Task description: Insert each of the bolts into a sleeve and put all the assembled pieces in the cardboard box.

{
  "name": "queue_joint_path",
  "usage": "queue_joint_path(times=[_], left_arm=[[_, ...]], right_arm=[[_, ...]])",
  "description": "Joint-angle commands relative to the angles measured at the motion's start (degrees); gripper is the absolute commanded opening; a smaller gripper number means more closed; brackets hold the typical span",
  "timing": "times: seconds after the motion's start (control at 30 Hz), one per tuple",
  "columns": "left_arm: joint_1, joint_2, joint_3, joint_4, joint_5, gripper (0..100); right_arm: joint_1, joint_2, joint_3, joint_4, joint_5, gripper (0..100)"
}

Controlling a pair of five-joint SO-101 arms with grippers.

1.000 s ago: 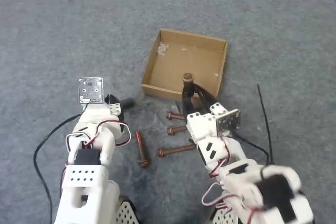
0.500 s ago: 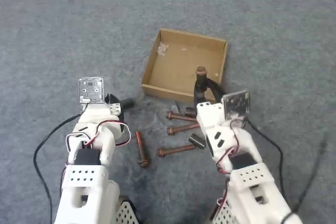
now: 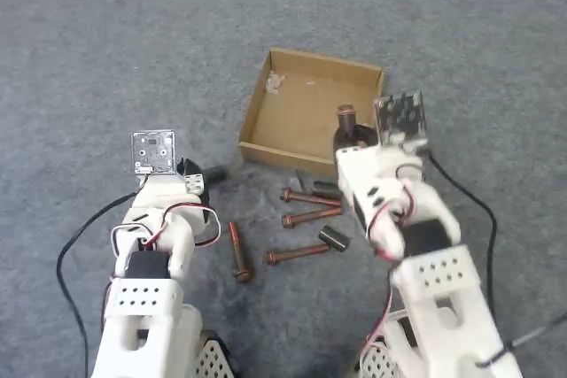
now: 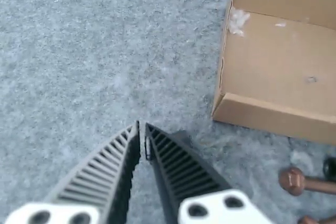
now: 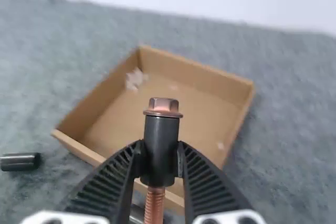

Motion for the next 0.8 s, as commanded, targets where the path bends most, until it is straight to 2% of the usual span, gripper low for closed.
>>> queue_joint_path(times=[0.0, 0.2, 0.77], left_arm=[[-0.4, -1.2, -0.5, -1.5, -0.4, 1], [-0.4, -1.2, -0.5, -1.5, -0.4, 1], [-0.4, -1.2, -0.5, -1.6, -0.5, 1]], right_arm=[[3.3, 5.8, -10.9, 3.0, 1.0, 0.6], [5.8, 16.0, -20.3, 5.9, 1.0, 0.6], [5.7, 42.7, -37.3, 5.8, 1.0, 0.9]])
